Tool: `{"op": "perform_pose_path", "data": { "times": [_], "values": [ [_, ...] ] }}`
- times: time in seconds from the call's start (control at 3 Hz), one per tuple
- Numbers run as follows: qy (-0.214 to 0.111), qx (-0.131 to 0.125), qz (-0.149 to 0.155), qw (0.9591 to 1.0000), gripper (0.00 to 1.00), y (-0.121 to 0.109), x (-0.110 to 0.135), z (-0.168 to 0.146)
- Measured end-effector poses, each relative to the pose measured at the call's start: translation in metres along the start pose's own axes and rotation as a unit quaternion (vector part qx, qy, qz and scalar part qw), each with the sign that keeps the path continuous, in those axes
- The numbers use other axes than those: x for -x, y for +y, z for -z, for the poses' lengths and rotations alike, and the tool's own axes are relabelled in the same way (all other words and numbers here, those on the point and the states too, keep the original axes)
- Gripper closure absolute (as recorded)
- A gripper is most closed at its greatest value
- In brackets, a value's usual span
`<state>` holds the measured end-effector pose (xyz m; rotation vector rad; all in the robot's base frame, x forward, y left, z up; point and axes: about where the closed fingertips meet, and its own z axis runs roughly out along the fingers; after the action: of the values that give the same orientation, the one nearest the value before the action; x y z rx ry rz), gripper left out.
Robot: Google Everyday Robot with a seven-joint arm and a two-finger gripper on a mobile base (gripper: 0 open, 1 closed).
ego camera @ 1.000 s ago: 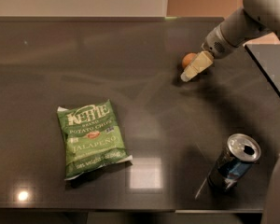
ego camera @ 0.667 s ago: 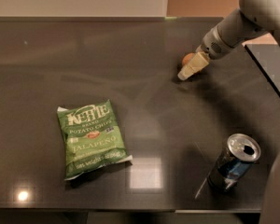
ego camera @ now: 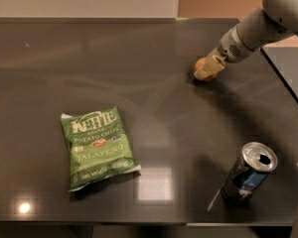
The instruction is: Move orange near redbull can
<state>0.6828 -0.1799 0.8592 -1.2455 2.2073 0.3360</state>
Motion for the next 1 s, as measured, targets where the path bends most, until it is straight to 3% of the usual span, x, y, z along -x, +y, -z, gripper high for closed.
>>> {"op": "perform_pose_path", "data": {
  "times": [0.33,0.67,1.0],
  "values": [
    [-0.014,0.012,0.019,0.9996,0.88,0.014,0.001,0.023],
    [-0.024,0.034,0.040,0.9983,1.00,0.039,-0.009,0.054],
    [-0.030,0.051,0.055,0.9967,1.00,0.064,-0.022,0.081]
  ]
}}
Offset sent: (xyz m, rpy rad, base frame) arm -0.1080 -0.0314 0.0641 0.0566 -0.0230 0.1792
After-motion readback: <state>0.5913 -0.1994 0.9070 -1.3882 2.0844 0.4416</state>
